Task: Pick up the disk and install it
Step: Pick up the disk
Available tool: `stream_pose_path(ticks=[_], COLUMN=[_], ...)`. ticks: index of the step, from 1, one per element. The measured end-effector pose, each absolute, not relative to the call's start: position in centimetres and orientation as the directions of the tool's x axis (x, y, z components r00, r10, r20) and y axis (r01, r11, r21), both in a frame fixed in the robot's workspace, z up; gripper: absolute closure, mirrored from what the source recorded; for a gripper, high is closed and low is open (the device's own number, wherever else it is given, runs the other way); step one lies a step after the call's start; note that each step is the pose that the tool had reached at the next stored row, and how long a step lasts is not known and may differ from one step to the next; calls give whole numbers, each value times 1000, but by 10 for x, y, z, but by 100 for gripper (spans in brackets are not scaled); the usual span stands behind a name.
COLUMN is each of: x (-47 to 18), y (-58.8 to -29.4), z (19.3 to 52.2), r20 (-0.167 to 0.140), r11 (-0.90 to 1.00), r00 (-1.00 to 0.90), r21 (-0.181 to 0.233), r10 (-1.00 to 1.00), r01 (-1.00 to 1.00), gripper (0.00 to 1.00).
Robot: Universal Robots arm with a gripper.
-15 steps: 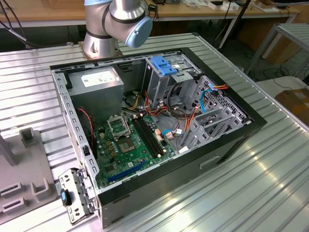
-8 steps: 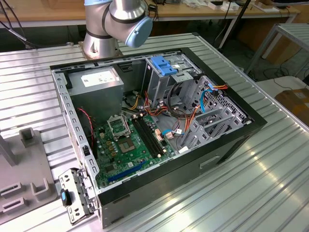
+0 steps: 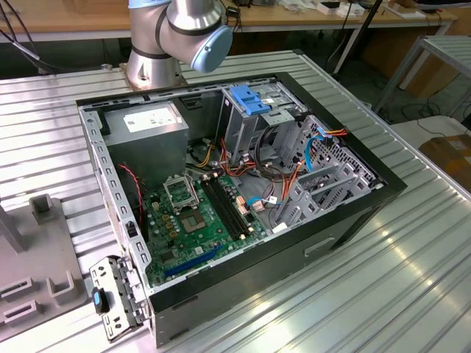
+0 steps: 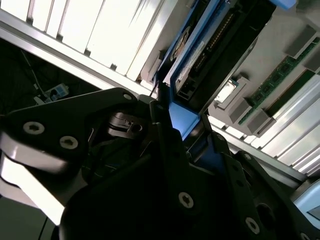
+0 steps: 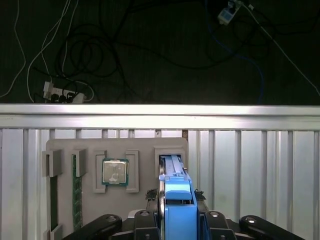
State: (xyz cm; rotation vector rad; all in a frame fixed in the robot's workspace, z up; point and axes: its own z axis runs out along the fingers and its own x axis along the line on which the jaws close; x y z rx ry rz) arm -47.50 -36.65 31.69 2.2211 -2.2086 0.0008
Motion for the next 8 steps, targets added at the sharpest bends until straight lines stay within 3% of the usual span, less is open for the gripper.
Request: stream_pose_path(ticks=[8], x=[-475], y=[-366], z=[348], r20=[7], r11=[-6], r00=[6], r21=[3], r10=[-1000], r01=[-1000], gripper=[63])
